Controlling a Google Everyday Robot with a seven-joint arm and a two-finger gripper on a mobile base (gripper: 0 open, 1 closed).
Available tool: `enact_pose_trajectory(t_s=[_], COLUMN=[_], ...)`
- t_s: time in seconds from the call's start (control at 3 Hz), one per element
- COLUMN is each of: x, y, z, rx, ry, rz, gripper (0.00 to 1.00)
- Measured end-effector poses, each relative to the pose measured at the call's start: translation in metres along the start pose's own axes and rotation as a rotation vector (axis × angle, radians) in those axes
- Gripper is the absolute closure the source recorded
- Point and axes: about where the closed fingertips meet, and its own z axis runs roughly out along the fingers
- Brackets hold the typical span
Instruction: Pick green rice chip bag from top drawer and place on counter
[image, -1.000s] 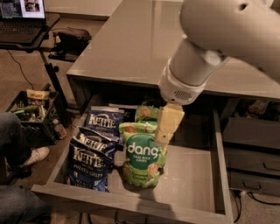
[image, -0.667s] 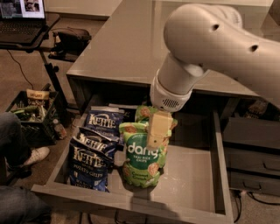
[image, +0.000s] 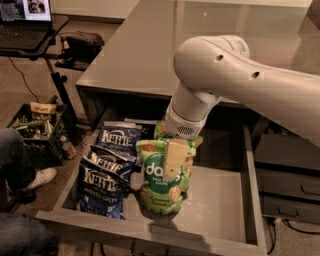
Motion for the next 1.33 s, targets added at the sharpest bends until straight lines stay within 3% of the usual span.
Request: enact_pose_trajectory(t_s=[0.67, 1.0, 1.33], x=[0.002, 0.005, 0.005], y=[-0.006, -0.004, -0.004], z=[0.044, 0.063, 0.063], rx=[-0.068, -0.109, -0.110], ry=[0.022, 0.030, 0.031], rz=[-0.008, -0.011, -0.011], gripper=[0.02, 0.12, 0.30])
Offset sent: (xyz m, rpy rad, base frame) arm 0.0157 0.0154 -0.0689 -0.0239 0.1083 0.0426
